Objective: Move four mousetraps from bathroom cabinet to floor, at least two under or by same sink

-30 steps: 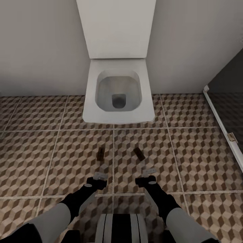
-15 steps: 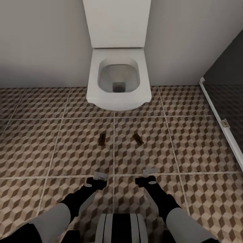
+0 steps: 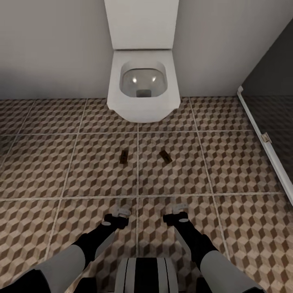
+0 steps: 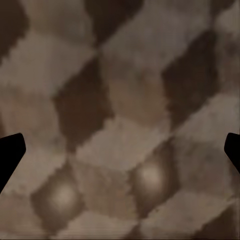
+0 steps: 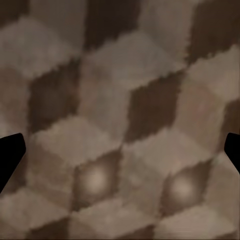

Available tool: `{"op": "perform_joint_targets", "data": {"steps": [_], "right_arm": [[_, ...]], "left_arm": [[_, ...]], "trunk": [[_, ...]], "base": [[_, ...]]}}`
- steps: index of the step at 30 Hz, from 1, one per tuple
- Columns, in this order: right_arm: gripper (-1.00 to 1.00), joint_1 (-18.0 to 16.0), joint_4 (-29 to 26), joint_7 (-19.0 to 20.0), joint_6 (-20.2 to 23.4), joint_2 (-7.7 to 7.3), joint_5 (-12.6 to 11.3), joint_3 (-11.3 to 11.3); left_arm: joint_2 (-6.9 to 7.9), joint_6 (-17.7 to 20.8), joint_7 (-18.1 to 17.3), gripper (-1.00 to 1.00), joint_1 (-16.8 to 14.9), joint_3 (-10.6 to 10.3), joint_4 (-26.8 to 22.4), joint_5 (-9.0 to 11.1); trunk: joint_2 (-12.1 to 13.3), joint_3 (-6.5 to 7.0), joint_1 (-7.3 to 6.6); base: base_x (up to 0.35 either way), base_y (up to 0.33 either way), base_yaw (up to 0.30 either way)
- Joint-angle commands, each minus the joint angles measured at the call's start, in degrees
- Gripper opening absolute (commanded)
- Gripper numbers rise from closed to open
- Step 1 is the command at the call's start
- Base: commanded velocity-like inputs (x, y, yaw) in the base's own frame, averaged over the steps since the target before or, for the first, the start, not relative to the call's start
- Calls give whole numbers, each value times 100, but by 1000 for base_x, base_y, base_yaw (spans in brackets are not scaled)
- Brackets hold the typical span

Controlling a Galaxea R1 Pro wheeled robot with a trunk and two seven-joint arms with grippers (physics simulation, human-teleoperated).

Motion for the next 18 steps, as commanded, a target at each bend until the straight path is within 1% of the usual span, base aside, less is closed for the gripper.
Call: {"op": "perform_joint_targets", "data": {"steps": [1, 17, 18], "right_arm": [[100, -2, -9, -50, 30, -5, -49, 40], [100, -5, -10, -49, 28, -5, -49, 42], [100, -4, -10, -49, 28, -5, -49, 42]], "left_arm": [[5, 20, 49, 100, -4, -48, -12, 47], [5, 24, 35, 100, -4, -47, -20, 53], [5, 24, 34, 100, -4, -44, -20, 53]], "trunk": [[-1, -3, -1], [-1, -3, -1], [0, 19, -4]], "base": [[-46, 0, 0], [-10, 0, 0], [0, 0, 0]]}}
